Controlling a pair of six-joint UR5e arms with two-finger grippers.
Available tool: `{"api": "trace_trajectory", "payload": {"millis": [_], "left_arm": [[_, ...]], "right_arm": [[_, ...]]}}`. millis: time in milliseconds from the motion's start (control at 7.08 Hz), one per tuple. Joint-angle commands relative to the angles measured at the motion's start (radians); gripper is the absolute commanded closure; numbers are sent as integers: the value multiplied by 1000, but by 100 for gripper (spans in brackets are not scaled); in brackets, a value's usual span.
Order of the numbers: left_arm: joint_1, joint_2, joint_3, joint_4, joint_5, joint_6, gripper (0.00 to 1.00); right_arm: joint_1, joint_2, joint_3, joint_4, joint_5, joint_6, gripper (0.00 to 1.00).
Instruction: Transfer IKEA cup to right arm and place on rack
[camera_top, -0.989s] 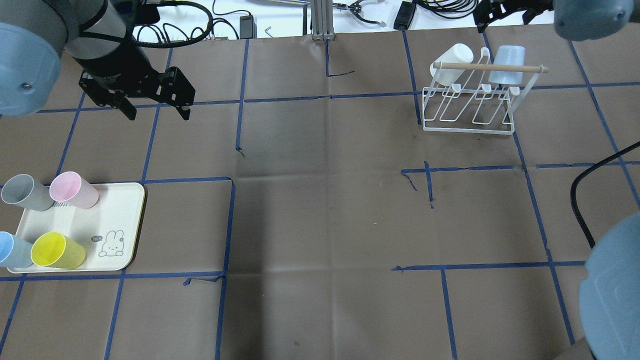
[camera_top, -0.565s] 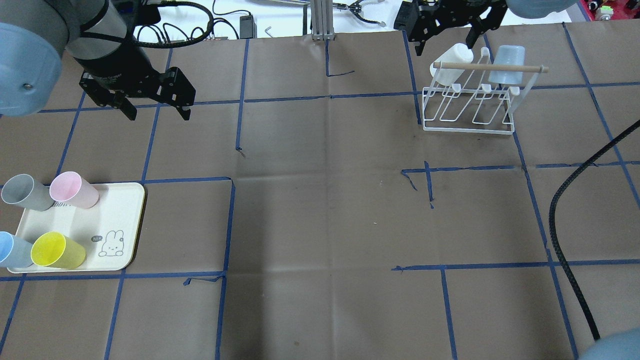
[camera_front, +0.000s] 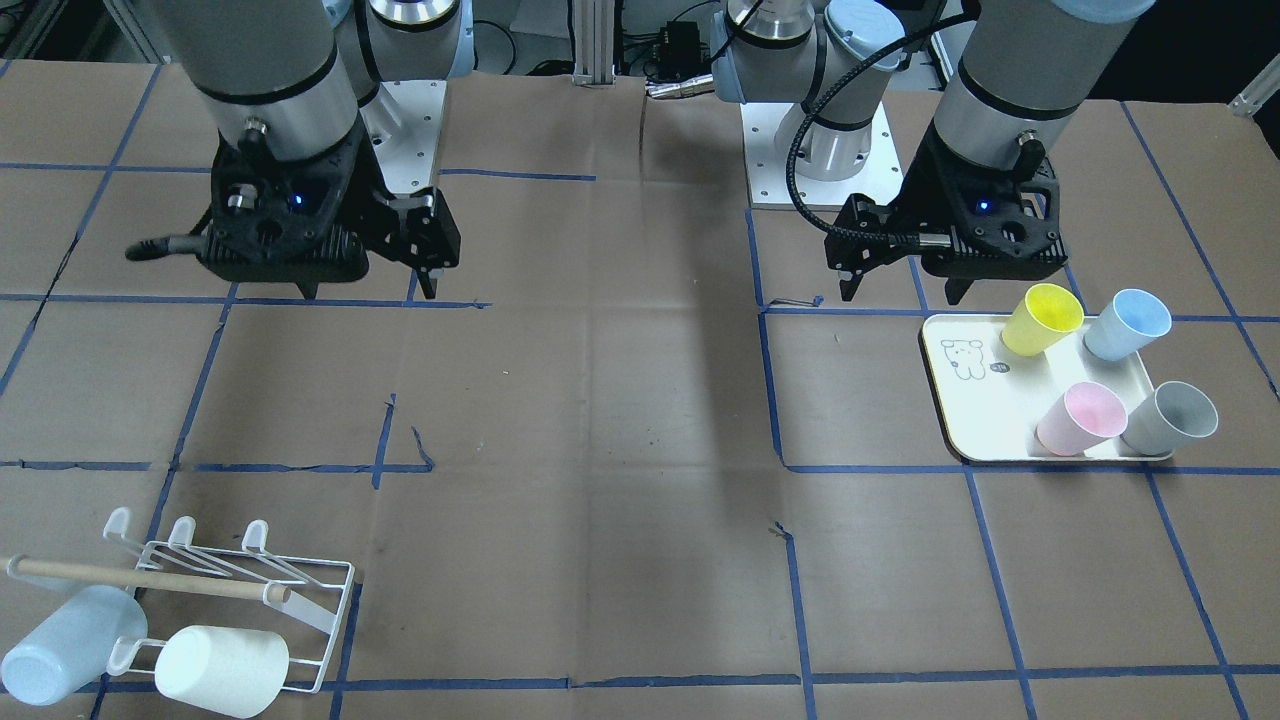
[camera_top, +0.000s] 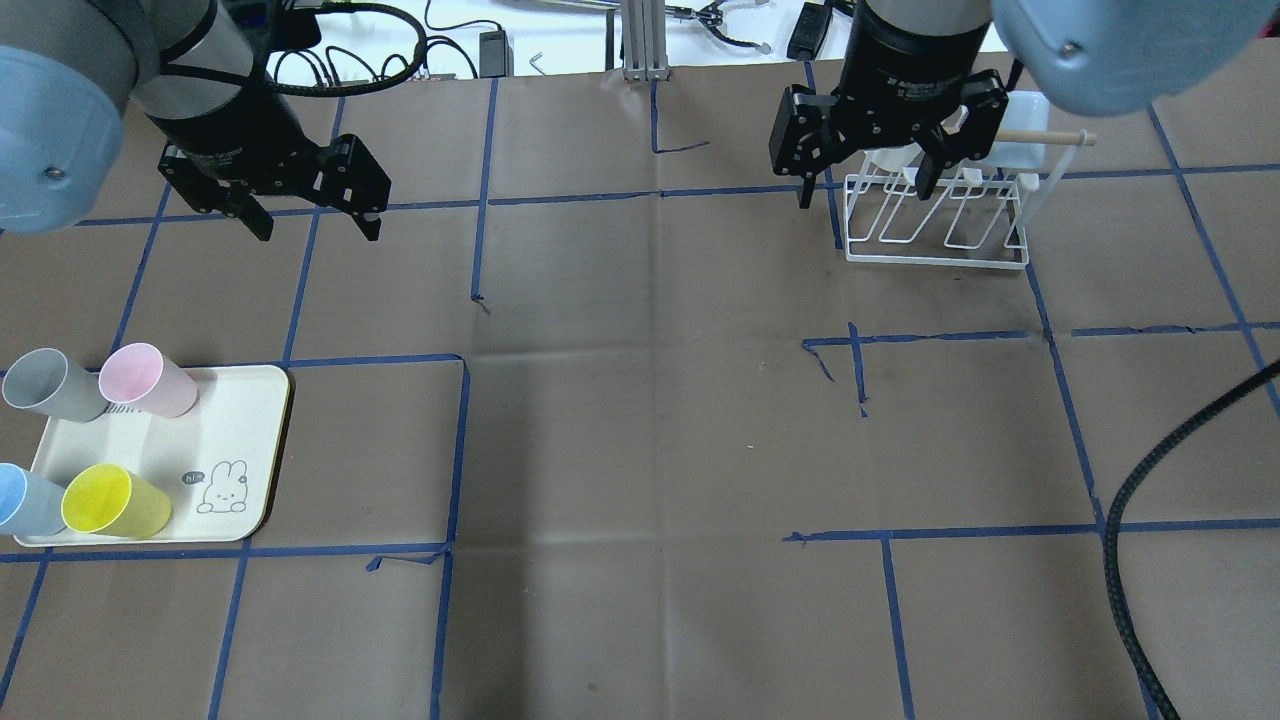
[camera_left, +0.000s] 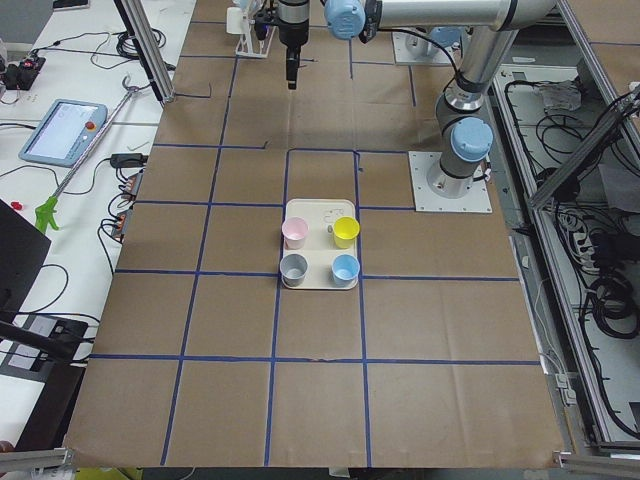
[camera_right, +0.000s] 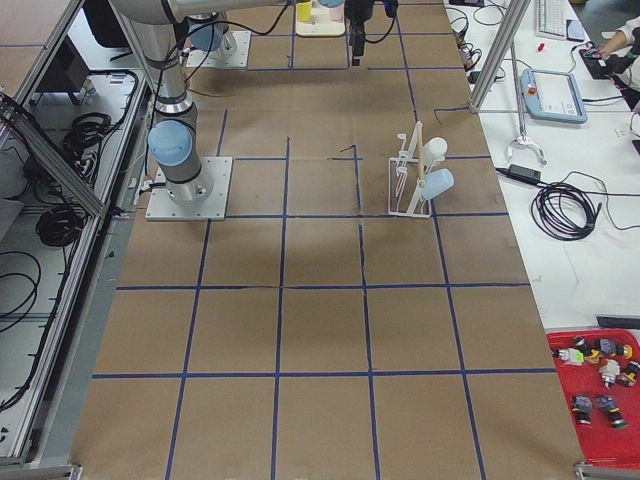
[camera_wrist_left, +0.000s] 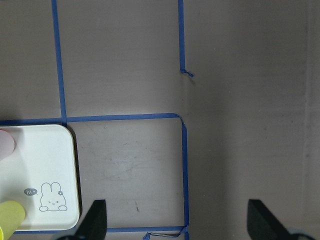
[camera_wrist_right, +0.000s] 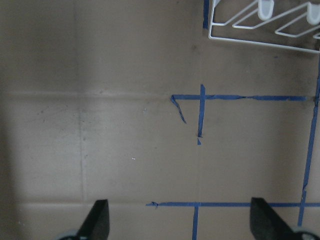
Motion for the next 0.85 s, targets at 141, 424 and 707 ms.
{"api": "trace_trajectory", "payload": {"millis": [141, 424, 707], "left_arm": [[2, 0, 0, 0, 0, 1, 1], [2, 1, 0, 0, 0, 1, 1], [0, -2, 0, 0, 0, 1, 1]], "right_arm": [[-63, -151, 172, -2, 13, -26, 0], [-57, -151, 170, -2, 13, -30, 0], [-57, -151, 169, -3, 12, -31, 0]]}}
